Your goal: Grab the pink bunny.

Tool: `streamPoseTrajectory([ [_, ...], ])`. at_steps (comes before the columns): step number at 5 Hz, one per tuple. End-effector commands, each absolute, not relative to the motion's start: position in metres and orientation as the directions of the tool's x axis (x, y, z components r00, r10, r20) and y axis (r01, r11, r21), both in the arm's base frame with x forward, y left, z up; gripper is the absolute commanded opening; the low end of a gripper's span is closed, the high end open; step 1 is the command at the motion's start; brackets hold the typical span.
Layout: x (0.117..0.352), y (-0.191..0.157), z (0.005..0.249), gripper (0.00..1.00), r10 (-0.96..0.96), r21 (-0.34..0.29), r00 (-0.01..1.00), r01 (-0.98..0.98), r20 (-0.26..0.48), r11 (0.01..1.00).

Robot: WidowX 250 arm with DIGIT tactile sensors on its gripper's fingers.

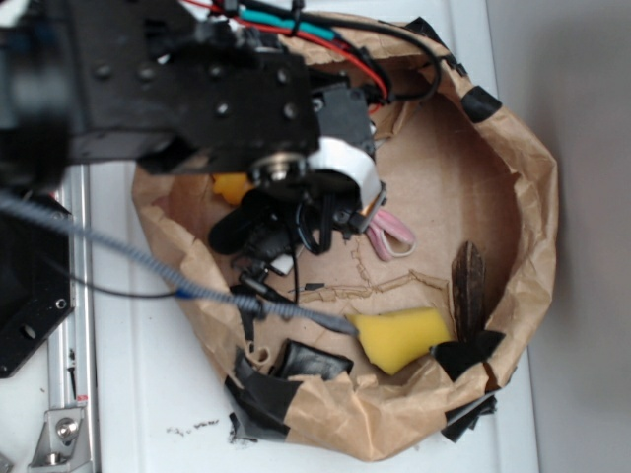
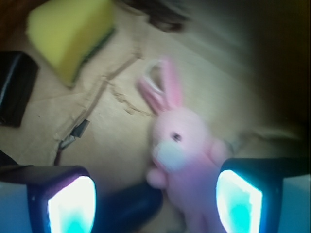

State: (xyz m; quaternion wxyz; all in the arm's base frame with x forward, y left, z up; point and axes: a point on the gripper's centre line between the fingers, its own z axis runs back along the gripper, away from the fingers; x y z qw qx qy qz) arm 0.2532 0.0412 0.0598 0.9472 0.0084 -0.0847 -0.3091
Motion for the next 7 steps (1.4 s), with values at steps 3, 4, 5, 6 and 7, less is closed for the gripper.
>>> streamPoseTrajectory([
  [3, 0.302, 0.087, 0.044, 0.0, -0.618, 0.074, 0.76, 0.617, 0.2, 0.783],
  [4, 0.306, 0.09, 0.071, 0.0, -0.612, 0.131, 0.757, 0.599, 0.228, 0.79],
  [5, 0.305, 0.087, 0.122, 0.0, -0.566, 0.201, 0.773, 0.53, 0.286, 0.824],
  [6, 0.293, 0.079, 0.173, 0.0, -0.465, 0.235, 0.83, 0.407, 0.309, 0.882],
  [7, 0.273, 0.063, 0.223, 0.0, -0.311, 0.172, 0.918, 0.275, 0.246, 0.946],
])
